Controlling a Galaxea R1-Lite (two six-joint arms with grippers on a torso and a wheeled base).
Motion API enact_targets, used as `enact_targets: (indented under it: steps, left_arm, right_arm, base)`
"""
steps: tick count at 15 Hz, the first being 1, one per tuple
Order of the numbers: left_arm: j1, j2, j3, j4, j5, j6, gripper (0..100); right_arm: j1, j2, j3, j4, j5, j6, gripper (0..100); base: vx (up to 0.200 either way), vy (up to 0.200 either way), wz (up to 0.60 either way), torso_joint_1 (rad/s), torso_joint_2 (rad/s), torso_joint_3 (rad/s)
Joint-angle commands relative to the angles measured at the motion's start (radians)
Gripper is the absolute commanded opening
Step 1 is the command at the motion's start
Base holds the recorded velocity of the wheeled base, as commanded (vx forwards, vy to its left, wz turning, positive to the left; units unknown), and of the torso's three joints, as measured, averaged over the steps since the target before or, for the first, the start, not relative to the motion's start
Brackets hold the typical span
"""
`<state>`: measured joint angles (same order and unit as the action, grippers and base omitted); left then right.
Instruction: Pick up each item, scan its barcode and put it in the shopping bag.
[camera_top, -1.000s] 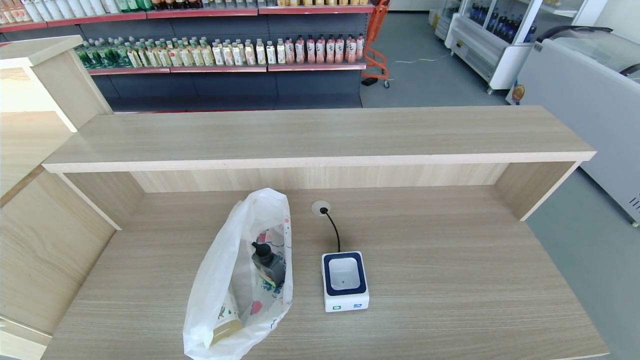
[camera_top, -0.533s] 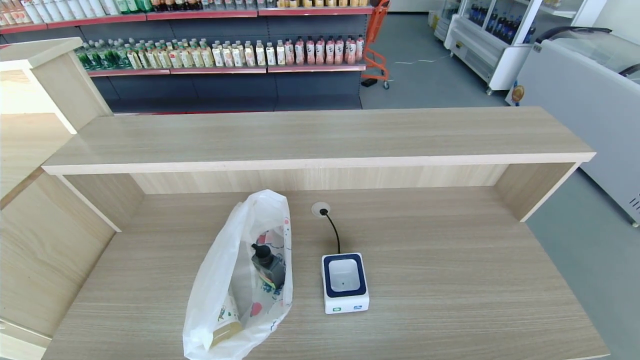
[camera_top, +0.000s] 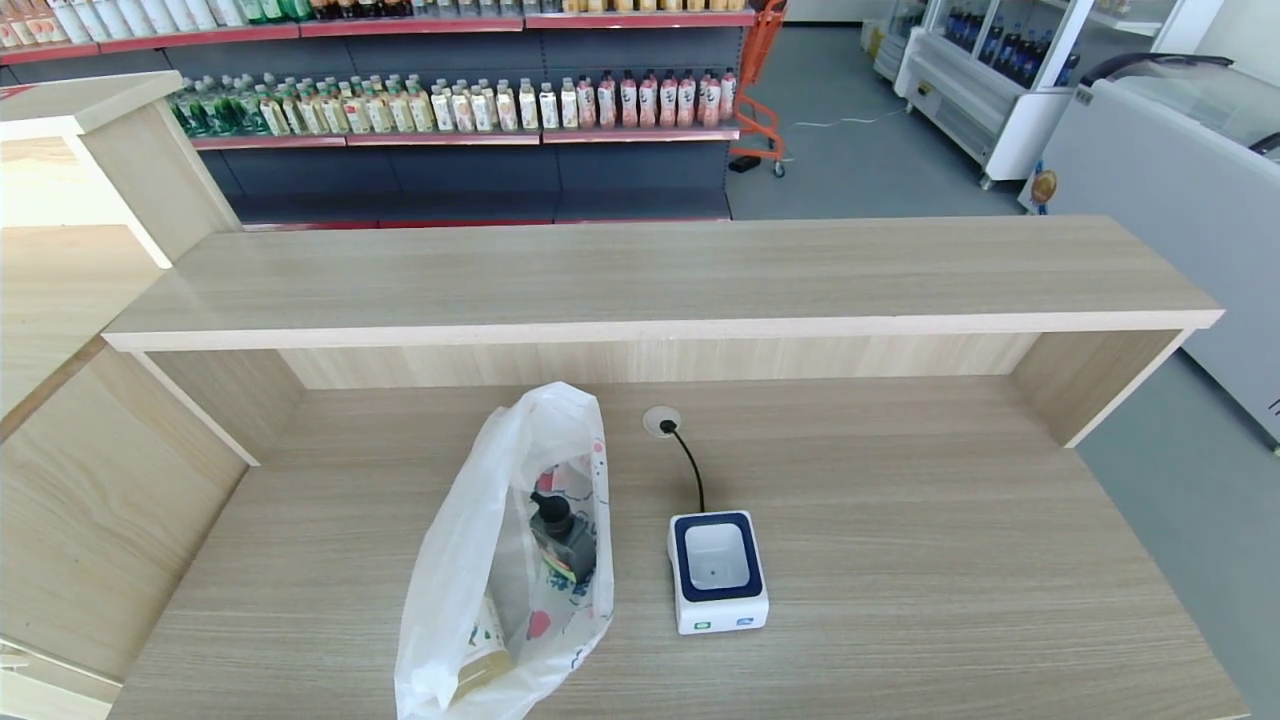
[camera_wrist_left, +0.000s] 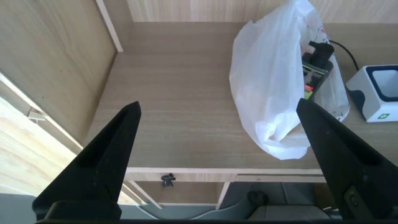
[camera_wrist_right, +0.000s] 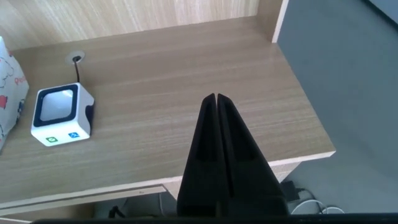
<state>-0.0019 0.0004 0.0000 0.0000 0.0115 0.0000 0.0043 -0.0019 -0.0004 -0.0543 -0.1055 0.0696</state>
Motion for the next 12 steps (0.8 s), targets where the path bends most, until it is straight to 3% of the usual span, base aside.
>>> enact_targets:
  steps: [1,12]
  left_arm:
    - [0.0,0.0,0.0,0.0,0.001,0.0,100]
    - [0.0,0.0,0.0,0.0,0.001,0.0,100]
  right_arm:
    - [0.0,0.002,0.0,0.017,0.0,0.029,0]
    - [0.0,0.002,0.0,0.024,0.001,0.022,0]
  base:
    - [0.0,0.0,0.0,0.0,0.0,0.0]
    - [0.0,0.0,0.0,0.0,0.0,0.0]
